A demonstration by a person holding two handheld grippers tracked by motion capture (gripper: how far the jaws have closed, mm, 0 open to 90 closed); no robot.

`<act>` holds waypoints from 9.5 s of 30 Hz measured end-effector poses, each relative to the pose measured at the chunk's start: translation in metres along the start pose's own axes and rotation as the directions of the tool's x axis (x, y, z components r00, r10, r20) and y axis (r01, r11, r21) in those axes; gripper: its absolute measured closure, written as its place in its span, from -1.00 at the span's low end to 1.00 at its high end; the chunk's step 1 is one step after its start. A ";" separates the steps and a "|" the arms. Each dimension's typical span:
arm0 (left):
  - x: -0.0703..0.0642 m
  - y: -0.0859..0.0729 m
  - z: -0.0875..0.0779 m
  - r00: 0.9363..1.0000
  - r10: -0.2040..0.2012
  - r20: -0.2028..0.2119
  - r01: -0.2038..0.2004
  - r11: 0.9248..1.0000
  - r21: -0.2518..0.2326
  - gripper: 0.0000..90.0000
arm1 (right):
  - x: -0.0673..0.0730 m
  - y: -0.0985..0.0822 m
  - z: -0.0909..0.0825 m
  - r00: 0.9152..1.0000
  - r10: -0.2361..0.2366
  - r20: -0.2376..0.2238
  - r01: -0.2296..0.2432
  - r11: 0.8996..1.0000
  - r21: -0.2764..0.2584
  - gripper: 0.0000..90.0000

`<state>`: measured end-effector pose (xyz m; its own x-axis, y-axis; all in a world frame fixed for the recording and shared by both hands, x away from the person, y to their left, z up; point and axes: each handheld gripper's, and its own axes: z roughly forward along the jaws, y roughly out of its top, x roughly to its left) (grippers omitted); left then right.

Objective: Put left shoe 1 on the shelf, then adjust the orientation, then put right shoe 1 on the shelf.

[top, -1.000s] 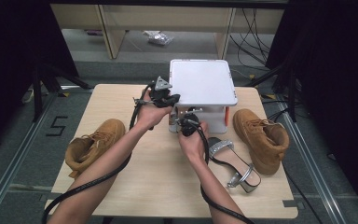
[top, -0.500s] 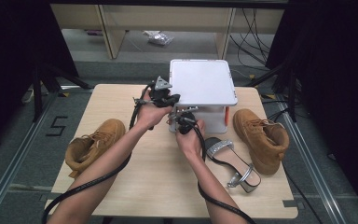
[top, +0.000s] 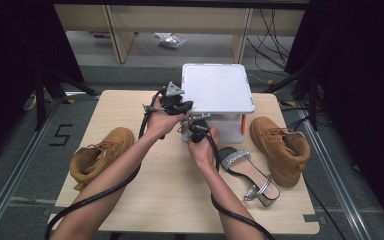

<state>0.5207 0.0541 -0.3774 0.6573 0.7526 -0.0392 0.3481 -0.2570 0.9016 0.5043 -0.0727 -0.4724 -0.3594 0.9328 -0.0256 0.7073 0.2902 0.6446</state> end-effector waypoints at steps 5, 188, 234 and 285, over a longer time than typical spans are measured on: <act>0.000 0.000 0.000 1.000 -0.001 0.001 0.001 1.000 0.002 1.00 | 0.000 0.000 0.003 1.000 0.000 -0.002 0.000 1.000 0.001 0.97; 0.001 0.004 0.003 1.000 -0.023 0.016 0.023 1.000 0.014 1.00 | -0.129 -0.099 -0.087 0.997 0.075 -0.035 -0.040 0.810 0.586 -0.03; 0.002 0.004 0.004 0.999 -0.037 0.021 0.037 0.999 0.019 1.00 | -0.120 -0.046 -0.096 0.950 0.310 0.037 -0.298 0.861 0.412 -0.03; 0.001 0.005 0.004 1.000 -0.027 0.017 0.026 0.999 0.025 1.00 | -0.099 -0.020 -0.028 0.923 0.364 0.128 -0.386 0.862 0.328 -0.03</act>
<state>0.5259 0.0516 -0.3743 0.6588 0.7490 -0.0705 0.3820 -0.2523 0.8891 0.5086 -0.1774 -0.4614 0.0041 0.9936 0.1129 0.9484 -0.0396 0.3147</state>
